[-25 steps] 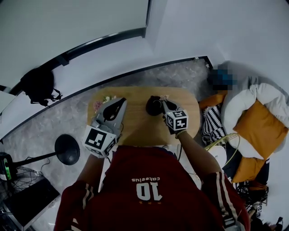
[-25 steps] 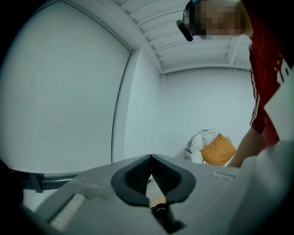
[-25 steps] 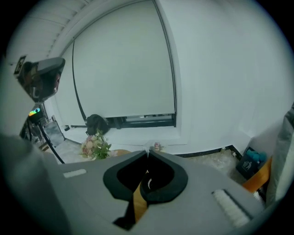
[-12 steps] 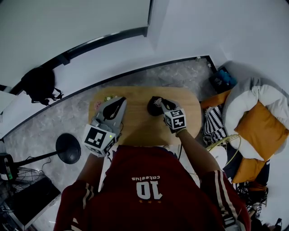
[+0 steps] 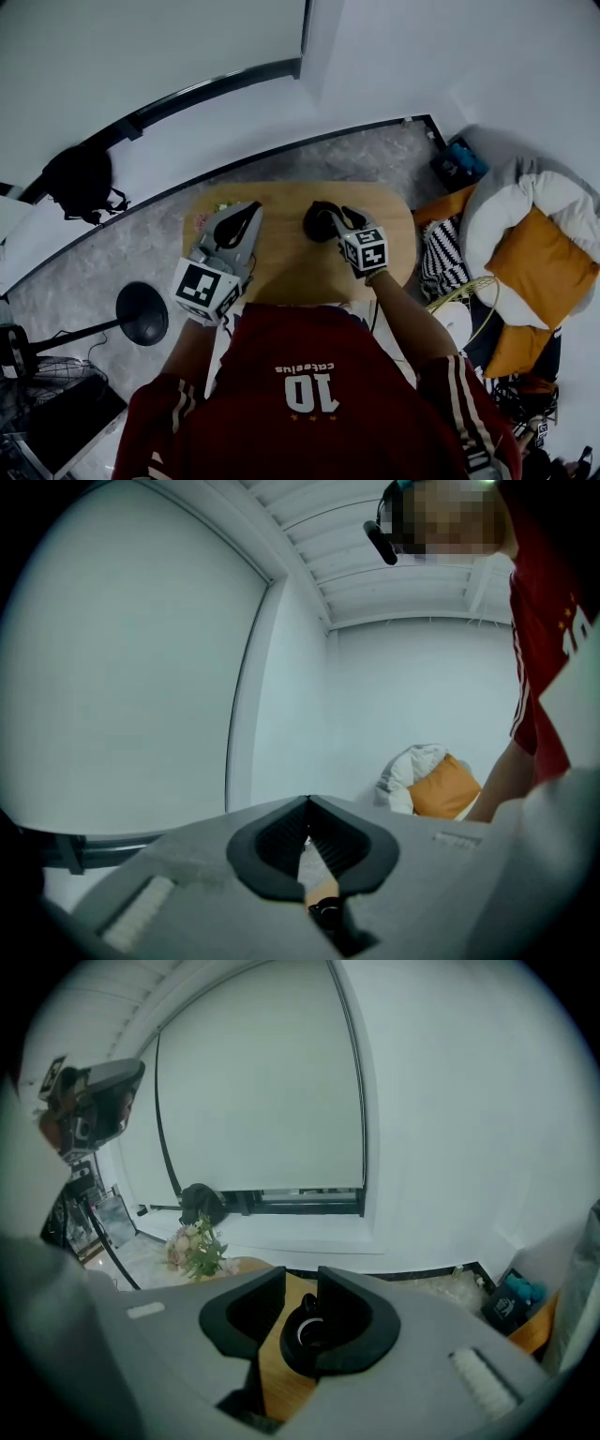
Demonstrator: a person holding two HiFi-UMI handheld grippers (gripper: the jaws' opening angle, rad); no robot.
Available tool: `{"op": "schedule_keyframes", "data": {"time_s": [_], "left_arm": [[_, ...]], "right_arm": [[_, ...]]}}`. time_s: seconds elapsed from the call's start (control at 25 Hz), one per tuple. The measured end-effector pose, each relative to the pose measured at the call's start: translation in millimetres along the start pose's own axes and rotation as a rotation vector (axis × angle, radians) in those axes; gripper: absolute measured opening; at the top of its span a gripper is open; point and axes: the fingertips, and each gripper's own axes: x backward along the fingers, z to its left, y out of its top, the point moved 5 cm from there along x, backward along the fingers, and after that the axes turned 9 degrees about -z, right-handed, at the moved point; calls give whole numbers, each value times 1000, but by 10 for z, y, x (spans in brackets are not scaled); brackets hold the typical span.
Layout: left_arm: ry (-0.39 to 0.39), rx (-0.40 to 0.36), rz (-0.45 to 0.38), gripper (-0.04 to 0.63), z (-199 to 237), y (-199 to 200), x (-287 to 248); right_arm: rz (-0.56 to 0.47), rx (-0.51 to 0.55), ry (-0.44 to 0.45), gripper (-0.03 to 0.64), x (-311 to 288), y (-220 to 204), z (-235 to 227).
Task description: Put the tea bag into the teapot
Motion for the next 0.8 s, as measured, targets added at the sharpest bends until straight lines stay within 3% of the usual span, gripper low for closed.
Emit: {"op": "schedule_keyframes", "data": {"time_s": [0.32,0.8], "left_arm": [[-15,-3,-18,2,-83,66,25],[-77,-11,-66,2,-308,195,65]], "right_arm": [[-32,-18,-22,106,172,73,29],[-173,-34,-61,95,742,463,141]]}}
